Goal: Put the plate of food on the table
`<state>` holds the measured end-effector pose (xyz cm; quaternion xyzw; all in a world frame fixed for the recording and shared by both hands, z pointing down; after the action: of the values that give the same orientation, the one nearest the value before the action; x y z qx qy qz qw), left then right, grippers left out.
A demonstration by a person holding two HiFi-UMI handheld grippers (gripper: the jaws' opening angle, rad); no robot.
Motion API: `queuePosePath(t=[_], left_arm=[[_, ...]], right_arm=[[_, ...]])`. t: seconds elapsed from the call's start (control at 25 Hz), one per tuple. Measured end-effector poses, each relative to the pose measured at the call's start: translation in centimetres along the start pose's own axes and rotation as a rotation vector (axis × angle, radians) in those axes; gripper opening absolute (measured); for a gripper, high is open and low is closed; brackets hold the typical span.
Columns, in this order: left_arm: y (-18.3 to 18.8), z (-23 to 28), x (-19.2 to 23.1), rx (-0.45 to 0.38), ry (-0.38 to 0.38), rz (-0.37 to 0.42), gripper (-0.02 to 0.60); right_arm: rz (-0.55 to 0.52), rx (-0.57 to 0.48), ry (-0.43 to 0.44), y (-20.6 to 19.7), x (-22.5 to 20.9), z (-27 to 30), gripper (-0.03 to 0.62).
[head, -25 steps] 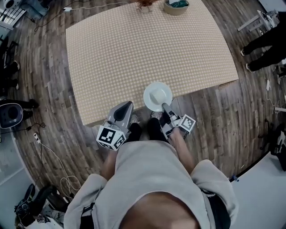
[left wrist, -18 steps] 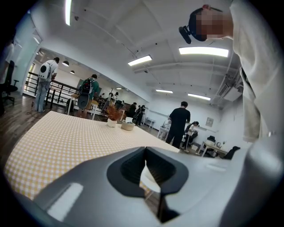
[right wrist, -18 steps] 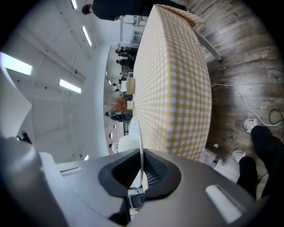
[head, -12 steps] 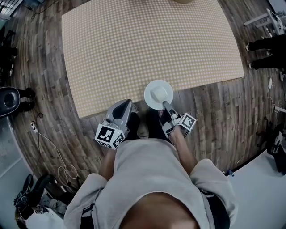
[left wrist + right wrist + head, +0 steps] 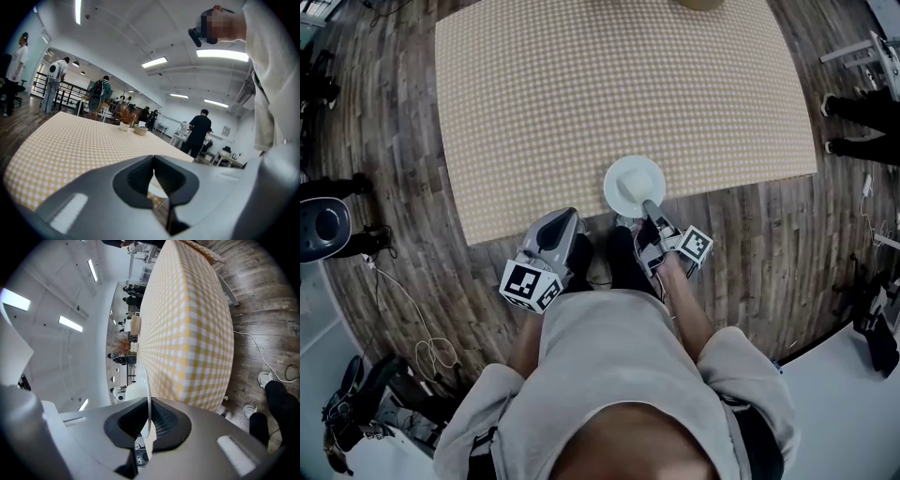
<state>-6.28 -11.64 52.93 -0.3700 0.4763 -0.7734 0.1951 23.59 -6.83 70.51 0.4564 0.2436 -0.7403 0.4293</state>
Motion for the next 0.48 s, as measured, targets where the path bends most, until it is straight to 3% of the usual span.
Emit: queuePosePath(t=[0.48], left_arm=[[0.6,-2.4,2.2,-0.030,0.081,-0.030,0.009]], right_arm=[[-0.053,0.019,0.037,4.7,5.5,9.2,0.012]])
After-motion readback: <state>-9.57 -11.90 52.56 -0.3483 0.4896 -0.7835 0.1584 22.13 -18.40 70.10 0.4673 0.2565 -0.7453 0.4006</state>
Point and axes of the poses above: the fingertips, and each gripper's own axes: z forward along the fingers, x to its left, y out of its top, the point moved 10 cm from there along -z, backward along the fingers, and after that the axes turned 6 degrees about -y, right-handed, at the moved point
